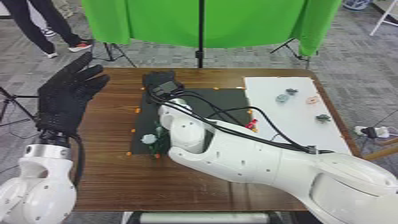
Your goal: Arrange flowers
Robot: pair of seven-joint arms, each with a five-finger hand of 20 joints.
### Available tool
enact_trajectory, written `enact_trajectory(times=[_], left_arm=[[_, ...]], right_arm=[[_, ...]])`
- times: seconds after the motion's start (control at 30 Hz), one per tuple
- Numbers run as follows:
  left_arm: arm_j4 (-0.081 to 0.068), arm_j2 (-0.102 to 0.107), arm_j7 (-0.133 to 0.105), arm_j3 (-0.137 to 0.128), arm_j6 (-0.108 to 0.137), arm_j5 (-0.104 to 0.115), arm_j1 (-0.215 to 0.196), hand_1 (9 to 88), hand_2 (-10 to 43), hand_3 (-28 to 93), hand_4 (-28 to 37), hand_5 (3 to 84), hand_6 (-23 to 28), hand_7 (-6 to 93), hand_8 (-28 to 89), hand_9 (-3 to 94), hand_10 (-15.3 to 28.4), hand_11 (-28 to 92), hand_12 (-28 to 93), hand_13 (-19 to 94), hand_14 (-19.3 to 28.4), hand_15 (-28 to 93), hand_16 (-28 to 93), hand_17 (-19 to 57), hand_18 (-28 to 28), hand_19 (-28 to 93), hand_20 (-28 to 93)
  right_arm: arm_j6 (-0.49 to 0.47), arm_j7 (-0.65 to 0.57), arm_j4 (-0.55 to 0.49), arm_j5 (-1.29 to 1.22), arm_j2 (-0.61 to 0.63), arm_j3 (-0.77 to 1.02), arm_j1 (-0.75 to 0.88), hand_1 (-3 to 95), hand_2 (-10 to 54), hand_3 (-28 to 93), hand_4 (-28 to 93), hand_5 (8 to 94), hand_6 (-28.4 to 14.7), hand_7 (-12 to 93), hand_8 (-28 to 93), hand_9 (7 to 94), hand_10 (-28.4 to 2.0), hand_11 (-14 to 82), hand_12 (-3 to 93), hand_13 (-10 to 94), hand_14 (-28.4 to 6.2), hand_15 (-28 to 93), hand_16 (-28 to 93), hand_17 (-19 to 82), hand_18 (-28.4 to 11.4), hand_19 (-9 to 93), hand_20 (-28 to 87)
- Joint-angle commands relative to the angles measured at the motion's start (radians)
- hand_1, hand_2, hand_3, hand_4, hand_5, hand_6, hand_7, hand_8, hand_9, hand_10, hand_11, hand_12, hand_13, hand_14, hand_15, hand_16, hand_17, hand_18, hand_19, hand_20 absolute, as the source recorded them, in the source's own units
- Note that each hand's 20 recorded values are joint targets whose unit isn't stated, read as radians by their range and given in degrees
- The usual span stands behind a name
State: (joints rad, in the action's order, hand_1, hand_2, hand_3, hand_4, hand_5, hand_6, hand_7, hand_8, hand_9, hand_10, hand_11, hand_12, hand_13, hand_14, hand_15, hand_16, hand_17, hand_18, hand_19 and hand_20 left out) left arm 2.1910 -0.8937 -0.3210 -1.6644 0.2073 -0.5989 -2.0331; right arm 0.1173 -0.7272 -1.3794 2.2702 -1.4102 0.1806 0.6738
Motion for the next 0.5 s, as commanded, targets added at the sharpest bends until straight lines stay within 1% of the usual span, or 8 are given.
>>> enact_trajectory(times=[0.03, 0.1, 0.17, 0.23, 0.3, 0.37, 0.4, 0.5], left_arm=[[-0.013, -0.007, 0.005, 0.016, -0.02, -0.002, -0.005, 24.8, 7.1, 80, -23.6, 40.9, 11.2, 11.9, -9, 35.7, 20.6, 27, 12, 26, 27.3, 54, -8, -8.7, 25.9, 55, 18], [-0.015, -0.006, -0.003, 0.02, -0.021, -0.001, -0.003, 24.8, 7.1, 80, -23.6, 40.9, 11.2, 11.9, -9, 35.7, 20.6, 27, 12, 26, 27.3, 54, -8, -8.6, 25.9, 55, 18], [-0.015, -0.001, -0.009, 0.024, -0.021, 0.003, -0.003, 24.7, 7.1, 80, -23.5, 40.9, 11.2, 11.9, -9, 35.7, 20.6, 27, 12, 26, 27.3, 54, -8, -8.6, 25.9, 55, 18], [-0.019, -0.008, 0.003, 0.025, -0.023, -0.001, 0.007, 24.8, 7.1, 80, -23.5, 40.9, 11.2, 11.9, -9, 35.7, 20.6, 27, 12, 26, 27.3, 54, -8, -8.7, 25.9, 55, 18], [-0.022, -0.009, 0.004, 0.029, -0.019, 0.0, 0.014, 24.8, 7.1, 80, -23.5, 40.9, 11.2, 11.9, -9, 35.7, 20.6, 27, 12, 26, 27.3, 54, -8, -8.6, 25.9, 55, 18], [-0.021, -0.007, -0.001, 0.028, -0.02, 0.003, 0.01, 24.8, 7.1, 79, -23.5, 40.9, 11.2, 11.9, -9, 35.7, 20.6, 27, 12, 26, 27.3, 54, -8, -8.6, 25.9, 55, 18], [-0.02, -0.008, 0.001, 0.026, -0.02, 0.002, 0.006, 24.8, 7.1, 80, -23.5, 41.0, 11.2, 11.9, -9, 35.7, 20.6, 27, 12, 26, 27.3, 54, -8, -8.6, 25.9, 55, 18], [-0.02, -0.008, 0.0, 0.026, -0.017, 0.003, 0.002, 24.8, 7.2, 80, -23.4, 41.0, 11.3, 11.9, -9, 35.7, 20.5, 27, 12, 26, 27.3, 54, -8, -8.7, 25.8, 55, 18]], right_arm=[[-0.103, 0.032, 0.014, 0.05, 0.001, 0.041, 0.034, 54.6, -9.5, 61, -28, 85.2, 4.6, 14, -1, 89.8, -7.3, 33.8, 26.4, 72, -7.3, 78, 19, 30, -21.8, 93, 63], [-0.133, 0.037, 0.009, 0.053, -0.003, 0.054, 0.044, 54.9, -9.5, 59, -28, 83.5, 4.8, 14, -1, 88.5, -7.7, 34.9, 25.5, 71, -7.4, 78, 19, 30, -21.7, 93, 63], [-0.123, 0.033, 0.011, 0.046, -0.002, 0.033, 0.034, 55.8, -9.5, 54, -28, 80.7, 5.0, 13, -2, 86.0, -7.9, 34.9, 25.1, 70, -7.5, 78, 18, 29, -21.7, 93, 62], [-0.162, 0.063, 0.014, 0.09, -0.011, 0.086, 0.072, 56.9, -9.5, 51, -28, 80.0, 4.8, 13, -3, 85.1, -8.2, 35.8, 24.3, 69, -7.7, 79, 18, 28, -21.6, 93, 62], [-0.181, 0.08, 0.02, 0.113, -0.018, 0.105, 0.085, 57.3, -9.5, 50, -28, 79.7, 4.7, 13, -3, 84.6, -8.3, 36.3, 23.8, 69, -7.7, 79, 18, 28, -21.5, 93, 62], [-0.181, 0.07, 0.015, 0.097, -0.014, 0.091, 0.079, 57.9, -9.5, 47, -28, 79.2, 4.8, 13, -3, 84.0, -8.5, 37.7, 22.5, 68, -7.7, 79, 18, 28, -21.5, 93, 62], [-0.201, 0.08, 0.012, 0.108, -0.017, 0.11, 0.092, 58.0, -9.5, 47, -28, 78.9, 4.8, 13, -3, 83.7, -8.6, 38.3, 21.9, 68, -7.7, 79, 18, 28, -21.5, 93, 62], [-0.198, 0.075, 0.012, 0.102, -0.016, 0.101, 0.088, 56.4, -9.5, 47, -28, 76.4, 5.1, 14, -4, 82.1, -8.9, 40.1, 19.7, 67, -8.1, 80, 17, 27, -21.3, 93, 62]])
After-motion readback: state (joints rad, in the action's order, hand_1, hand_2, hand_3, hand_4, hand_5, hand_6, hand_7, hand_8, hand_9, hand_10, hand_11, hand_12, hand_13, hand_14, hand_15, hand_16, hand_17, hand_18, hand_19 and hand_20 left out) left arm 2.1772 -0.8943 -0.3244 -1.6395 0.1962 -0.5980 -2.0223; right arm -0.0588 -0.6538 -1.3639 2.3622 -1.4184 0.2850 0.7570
